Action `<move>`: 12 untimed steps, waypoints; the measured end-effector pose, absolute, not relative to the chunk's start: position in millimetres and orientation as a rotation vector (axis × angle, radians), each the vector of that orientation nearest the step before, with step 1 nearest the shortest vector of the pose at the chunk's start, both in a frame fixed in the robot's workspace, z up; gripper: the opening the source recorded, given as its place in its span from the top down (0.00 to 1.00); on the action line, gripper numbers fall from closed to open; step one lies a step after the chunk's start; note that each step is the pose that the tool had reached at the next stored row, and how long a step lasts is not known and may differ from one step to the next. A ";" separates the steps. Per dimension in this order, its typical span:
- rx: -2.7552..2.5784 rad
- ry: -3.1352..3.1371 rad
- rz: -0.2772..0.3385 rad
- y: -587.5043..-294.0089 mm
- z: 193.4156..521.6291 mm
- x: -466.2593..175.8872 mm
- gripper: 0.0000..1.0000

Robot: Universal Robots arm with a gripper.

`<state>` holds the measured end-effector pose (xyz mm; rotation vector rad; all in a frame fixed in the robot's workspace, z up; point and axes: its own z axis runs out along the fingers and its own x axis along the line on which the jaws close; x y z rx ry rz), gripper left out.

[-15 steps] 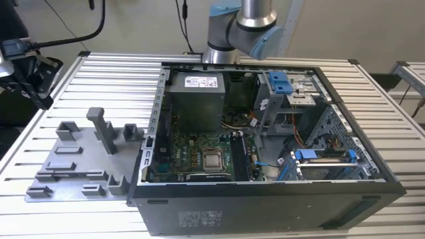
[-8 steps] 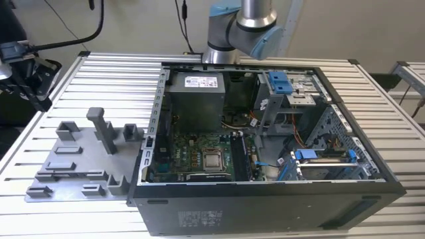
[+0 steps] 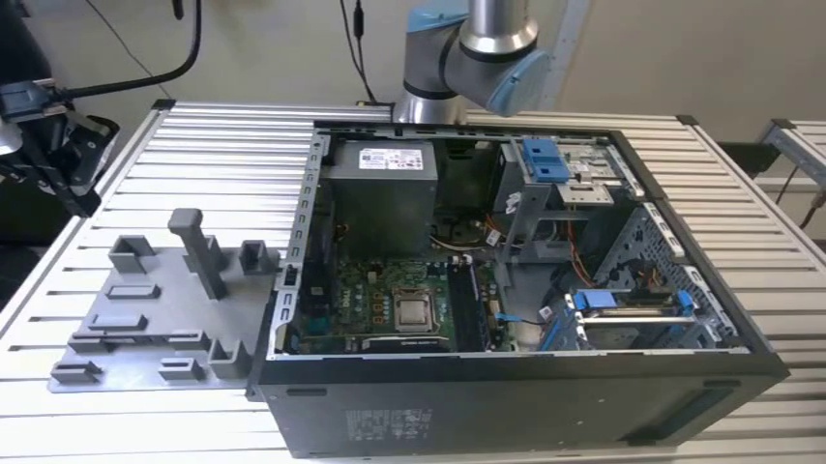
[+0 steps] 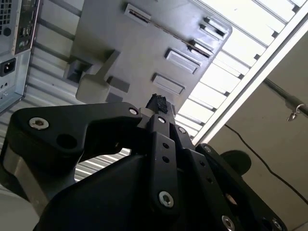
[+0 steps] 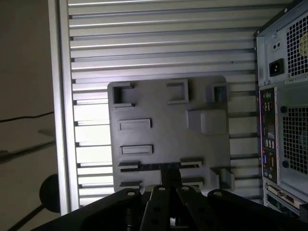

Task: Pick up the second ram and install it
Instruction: 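Pick up the second ram and move it above second insertion slot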

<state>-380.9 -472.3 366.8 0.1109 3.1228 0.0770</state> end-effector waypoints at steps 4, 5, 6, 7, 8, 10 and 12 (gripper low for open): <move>0.111 3.123 0.077 -472.3 366.8 -380.9 0.89; 0.111 3.123 0.077 -472.3 366.8 -380.9 0.89; 0.109 3.123 0.077 -472.3 366.8 -380.9 0.89; 0.108 3.123 0.077 -472.3 366.8 -380.9 0.89; 0.107 3.123 0.077 -472.3 366.8 -380.9 0.89; 0.095 3.124 0.077 -472.3 366.8 -380.9 0.89; 0.082 3.124 0.077 -472.3 366.9 -381.0 0.89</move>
